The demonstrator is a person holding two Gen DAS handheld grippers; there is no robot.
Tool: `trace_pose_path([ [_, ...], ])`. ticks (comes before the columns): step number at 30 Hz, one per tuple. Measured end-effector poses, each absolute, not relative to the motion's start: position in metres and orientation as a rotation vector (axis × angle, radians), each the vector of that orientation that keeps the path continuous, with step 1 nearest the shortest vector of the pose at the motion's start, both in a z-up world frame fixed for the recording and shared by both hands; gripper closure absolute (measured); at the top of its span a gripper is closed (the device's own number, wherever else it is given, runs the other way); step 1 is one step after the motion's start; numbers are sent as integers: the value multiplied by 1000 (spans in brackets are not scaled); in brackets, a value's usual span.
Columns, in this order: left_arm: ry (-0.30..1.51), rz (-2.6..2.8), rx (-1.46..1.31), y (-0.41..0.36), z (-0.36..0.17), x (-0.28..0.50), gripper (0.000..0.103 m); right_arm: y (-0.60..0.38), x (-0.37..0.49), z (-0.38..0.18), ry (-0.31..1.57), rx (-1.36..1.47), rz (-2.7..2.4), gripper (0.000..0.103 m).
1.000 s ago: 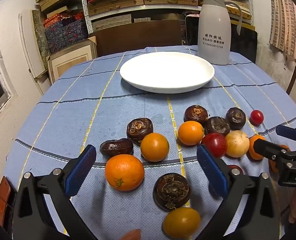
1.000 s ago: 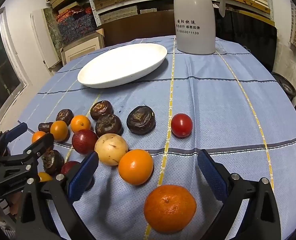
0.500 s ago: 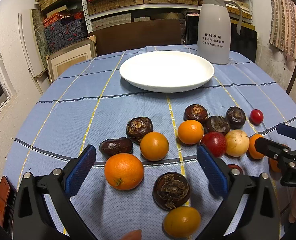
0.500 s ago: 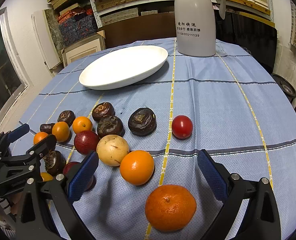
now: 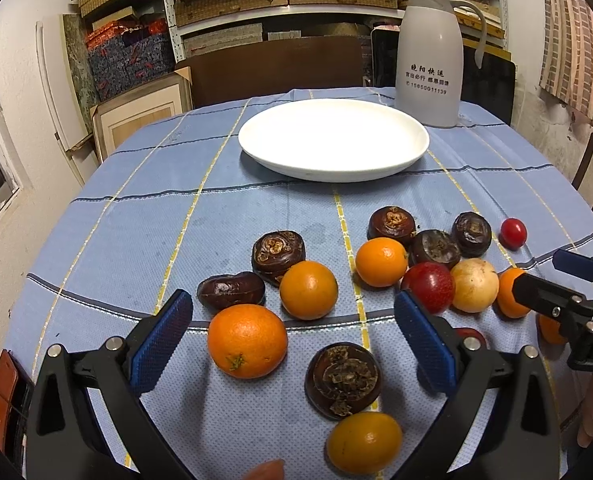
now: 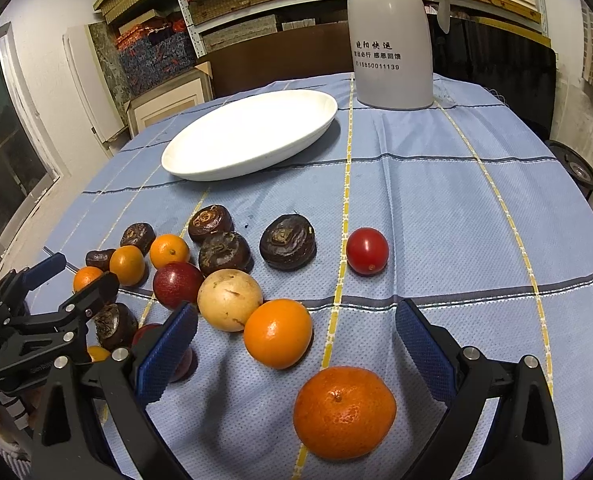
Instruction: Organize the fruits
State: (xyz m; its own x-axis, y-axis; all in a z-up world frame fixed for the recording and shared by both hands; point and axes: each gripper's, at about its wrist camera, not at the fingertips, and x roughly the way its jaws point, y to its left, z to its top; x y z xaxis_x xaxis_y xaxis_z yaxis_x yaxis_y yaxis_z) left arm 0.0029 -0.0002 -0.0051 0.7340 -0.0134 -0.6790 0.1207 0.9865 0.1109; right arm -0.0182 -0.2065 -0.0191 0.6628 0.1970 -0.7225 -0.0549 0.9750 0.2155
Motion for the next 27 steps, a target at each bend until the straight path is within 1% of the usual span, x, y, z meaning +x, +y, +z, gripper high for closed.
trace_pose_path([
  [27, 753, -75, 149, -1, -5, 5, 4, -212, -21, -19, 816, 244, 176, 3],
])
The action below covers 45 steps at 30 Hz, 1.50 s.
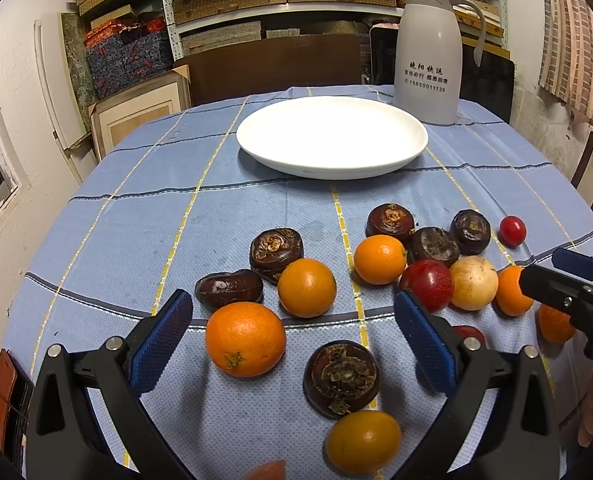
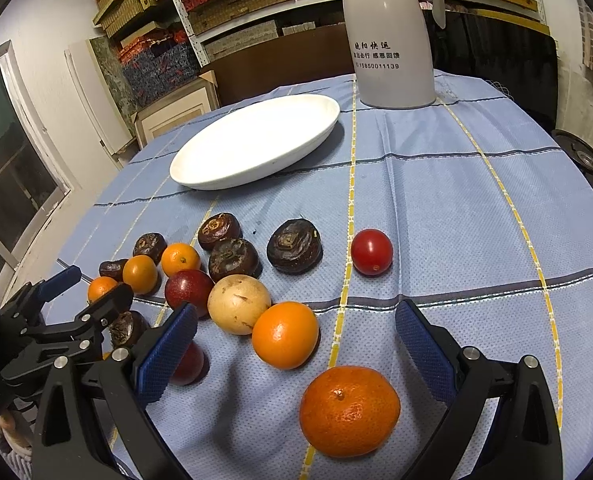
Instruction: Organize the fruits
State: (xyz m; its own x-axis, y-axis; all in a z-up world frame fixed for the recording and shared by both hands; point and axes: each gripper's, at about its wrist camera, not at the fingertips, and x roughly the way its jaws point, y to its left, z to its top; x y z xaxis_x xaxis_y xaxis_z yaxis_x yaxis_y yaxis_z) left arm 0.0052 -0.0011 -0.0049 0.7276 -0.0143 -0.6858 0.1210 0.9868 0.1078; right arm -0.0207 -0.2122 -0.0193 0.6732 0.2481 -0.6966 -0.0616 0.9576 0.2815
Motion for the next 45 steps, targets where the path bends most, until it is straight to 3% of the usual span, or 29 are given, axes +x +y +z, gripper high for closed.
trace_pose_path([
  [36, 763, -80, 150, -1, -6, 5, 4, -212, -20, -20, 828, 244, 174, 3],
  [45, 840, -114, 114, 5, -15, -2, 4, -212, -24, -18, 818, 234, 168, 3],
])
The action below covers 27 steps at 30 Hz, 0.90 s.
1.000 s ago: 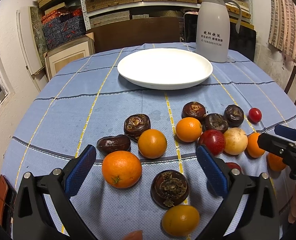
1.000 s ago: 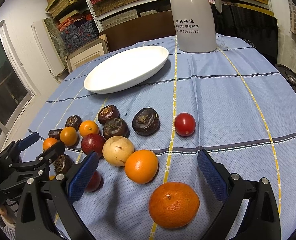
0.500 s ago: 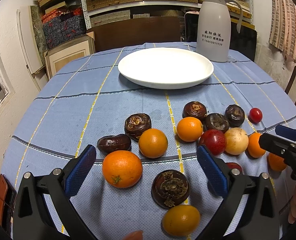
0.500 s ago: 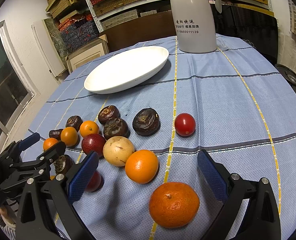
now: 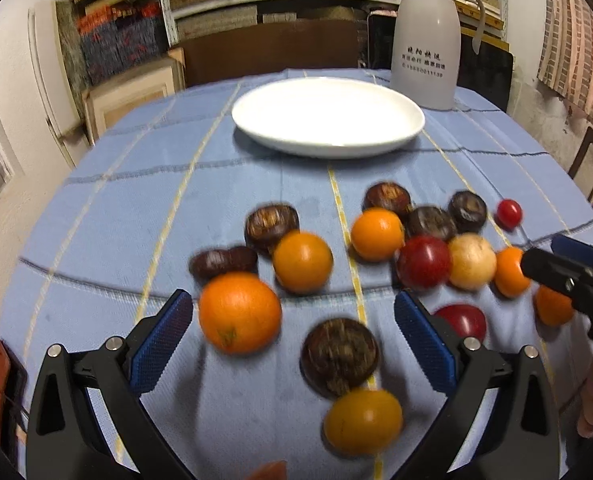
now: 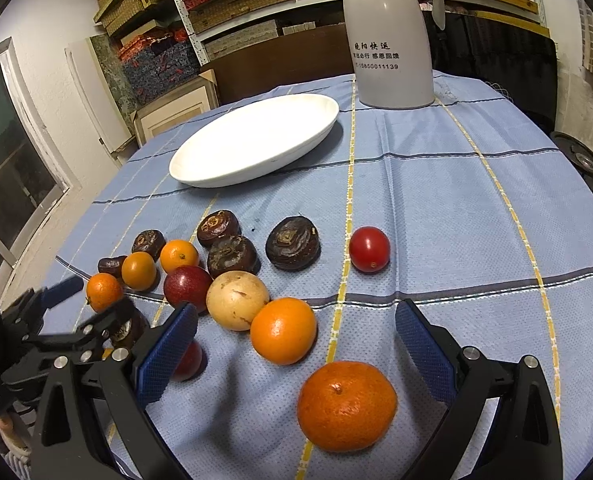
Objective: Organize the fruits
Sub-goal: 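Grasp the small yellow-orange fruit with the left tool while the right tool grasps a mandarin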
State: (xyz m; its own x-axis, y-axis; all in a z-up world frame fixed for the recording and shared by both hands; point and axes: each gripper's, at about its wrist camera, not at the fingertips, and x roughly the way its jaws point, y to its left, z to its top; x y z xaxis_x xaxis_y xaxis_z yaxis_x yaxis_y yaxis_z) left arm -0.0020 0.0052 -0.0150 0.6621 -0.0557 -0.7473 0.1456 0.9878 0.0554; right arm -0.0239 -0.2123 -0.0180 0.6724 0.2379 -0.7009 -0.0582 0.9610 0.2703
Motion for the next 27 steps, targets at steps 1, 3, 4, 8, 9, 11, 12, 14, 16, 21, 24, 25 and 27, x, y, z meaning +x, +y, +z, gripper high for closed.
trace_pose_path([
  [1, 861, -130, 96, 7, -17, -6, 4, -214, -27, -16, 810, 234, 166, 3],
  [3, 891, -160, 72, 10, -22, -15, 4, -219, -33, -14, 802, 241, 168, 3],
  [4, 904, -175, 66, 10, -25, -20, 4, -223, -37, -14, 799, 246, 171, 3],
  [8, 979, -264, 85, 2, -39, -34, 4, -235, -58, -16, 813, 219, 163, 3],
  [9, 990, -274, 95, -1, -41, -35, 4, -237, -63, -17, 816, 207, 160, 3],
  [11, 995, -267, 113, -4, -44, -35, 4, -240, -76, -20, 836, 155, 156, 3],
  [12, 1000, -265, 115, -4, -45, -35, 4, -239, -79, -23, 850, 128, 154, 3],
  [14, 1001, -258, 124, -5, -46, -35, 4, -239, -84, -29, 882, 83, 144, 3],
  [16, 1004, -246, 157, -11, -48, -34, 4, -241, -84, -33, 919, 72, 137, 3],
  [21, 1007, -245, 162, -11, -47, -34, 4, -243, -74, -42, 991, 51, 114, 3],
  [24, 1007, -241, 164, -11, -46, -34, 4, -235, -68, -45, 1010, -36, 98, 3],
  [25, 1008, -239, 163, -11, -46, -35, 4, -235, -66, -45, 1011, -32, 100, 3],
  [27, 1009, -239, 159, -10, -46, -35, 4, -236, -64, -45, 1013, -30, 94, 3],
])
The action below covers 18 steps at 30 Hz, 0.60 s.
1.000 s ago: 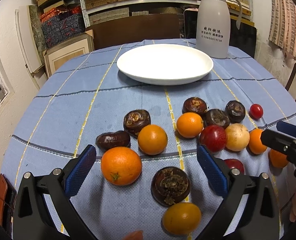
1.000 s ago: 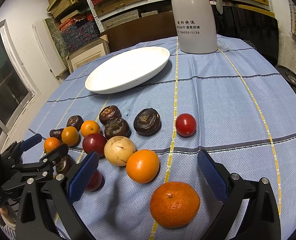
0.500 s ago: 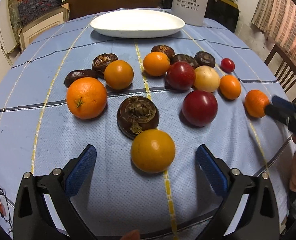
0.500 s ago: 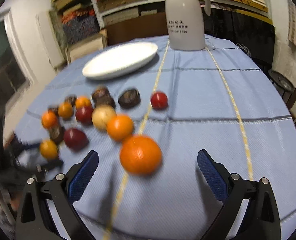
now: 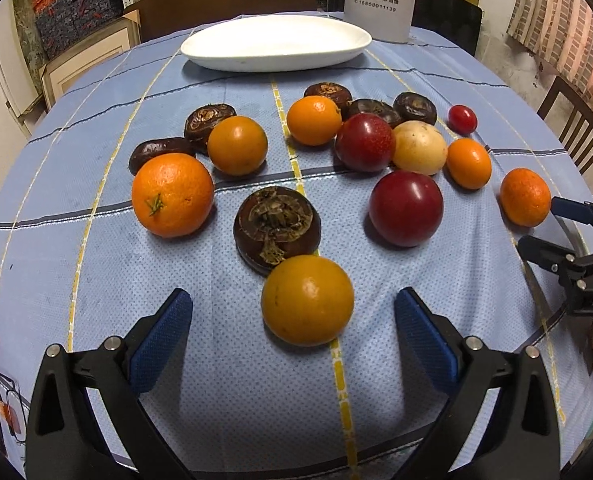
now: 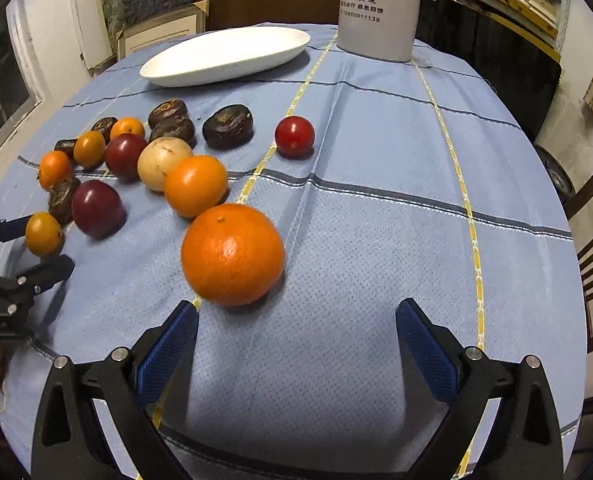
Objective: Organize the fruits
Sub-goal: 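Grasp the small yellow-orange fruit with the left tool while the right tool grasps a mandarin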
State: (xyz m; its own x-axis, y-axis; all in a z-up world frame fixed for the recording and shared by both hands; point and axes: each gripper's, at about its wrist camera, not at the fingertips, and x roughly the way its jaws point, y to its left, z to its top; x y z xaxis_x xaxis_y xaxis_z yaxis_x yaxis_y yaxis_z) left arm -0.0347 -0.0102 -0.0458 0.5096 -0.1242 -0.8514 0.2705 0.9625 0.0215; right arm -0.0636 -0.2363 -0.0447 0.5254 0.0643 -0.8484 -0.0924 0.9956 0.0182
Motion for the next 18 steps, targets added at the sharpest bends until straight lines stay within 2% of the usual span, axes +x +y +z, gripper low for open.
trace_pose_path([
  [8, 986, -228, 85, 4, -40, -36, 4, -235, -62, -36, 950, 36, 162, 3],
  [10, 984, -235, 62, 7, -39, -37, 4, -229, -60, -35, 938, 18, 174, 9],
  [12, 976, -241, 62, 7, -37, -38, 4, -225, -58, -37, 950, 13, 198, 24],
  [13, 966, -247, 68, 6, -36, -40, 5, -223, -56, -37, 953, 8, 204, 25],
  [14, 949, -259, 80, 3, -34, -42, 7, -222, -56, -36, 949, 5, 207, 32],
  [15, 938, -269, 95, 0, -32, -45, 17, -220, -56, -35, 947, 3, 219, 38],
  [16, 933, -277, 111, -3, -32, -46, 32, -219, -56, -35, 946, -3, 218, 39],
  [18, 953, -300, 131, -9, -36, -48, 43, -219, -56, -35, 944, -2, 227, 45],
])
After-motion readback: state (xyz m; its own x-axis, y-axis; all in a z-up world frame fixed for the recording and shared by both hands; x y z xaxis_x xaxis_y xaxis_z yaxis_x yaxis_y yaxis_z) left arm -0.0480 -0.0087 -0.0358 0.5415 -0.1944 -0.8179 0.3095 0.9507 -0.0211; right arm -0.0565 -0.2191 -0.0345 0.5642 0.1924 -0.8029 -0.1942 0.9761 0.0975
